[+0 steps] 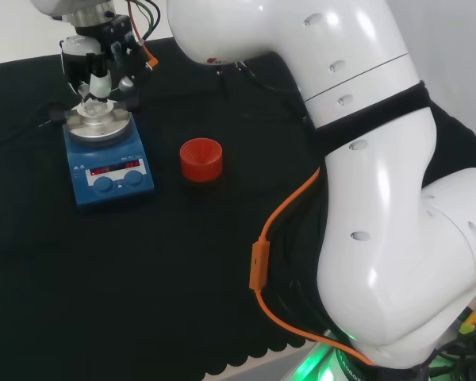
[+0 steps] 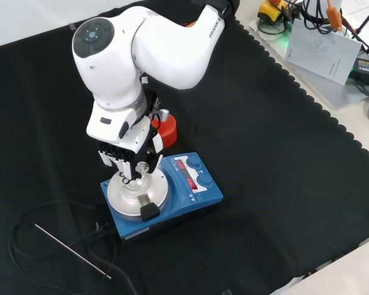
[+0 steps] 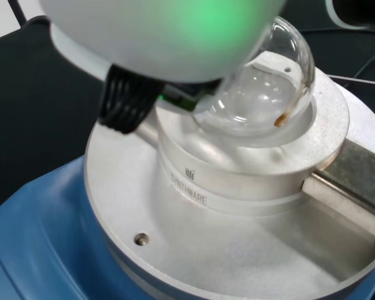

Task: Place the round-bottom flask on the heater.

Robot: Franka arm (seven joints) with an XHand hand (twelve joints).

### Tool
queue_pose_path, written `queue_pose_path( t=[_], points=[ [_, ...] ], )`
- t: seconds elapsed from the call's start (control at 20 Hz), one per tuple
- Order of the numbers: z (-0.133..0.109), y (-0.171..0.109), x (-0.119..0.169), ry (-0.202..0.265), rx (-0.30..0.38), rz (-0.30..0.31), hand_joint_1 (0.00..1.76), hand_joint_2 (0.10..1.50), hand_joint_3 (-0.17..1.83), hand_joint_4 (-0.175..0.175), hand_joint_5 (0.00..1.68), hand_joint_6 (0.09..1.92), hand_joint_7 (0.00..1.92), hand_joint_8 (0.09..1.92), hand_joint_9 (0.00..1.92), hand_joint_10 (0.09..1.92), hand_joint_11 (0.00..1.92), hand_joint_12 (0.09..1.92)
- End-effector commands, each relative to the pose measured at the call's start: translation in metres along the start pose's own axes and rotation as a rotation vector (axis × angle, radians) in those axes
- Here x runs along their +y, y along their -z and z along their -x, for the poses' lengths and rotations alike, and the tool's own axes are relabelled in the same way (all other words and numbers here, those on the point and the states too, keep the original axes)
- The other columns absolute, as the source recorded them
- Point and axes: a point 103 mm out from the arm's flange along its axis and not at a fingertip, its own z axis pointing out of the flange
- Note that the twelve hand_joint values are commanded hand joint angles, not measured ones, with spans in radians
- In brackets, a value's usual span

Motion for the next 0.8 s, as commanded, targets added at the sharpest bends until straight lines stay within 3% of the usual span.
queue_pose_path(
  t=[0.05,0.8],
  points=[
    [-0.0010,-0.0044,-0.0004,0.004,-0.005,-0.008,1.34,0.41,1.08,-0.175,1.25,0.75,1.45,0.78,1.68,0.55,1.44,0.95],
    [0.0055,-0.0099,-0.0017,0.010,-0.003,-0.011,1.34,0.41,1.08,-0.175,1.25,0.75,1.45,0.78,1.68,0.55,1.43,0.95]
  ],
)
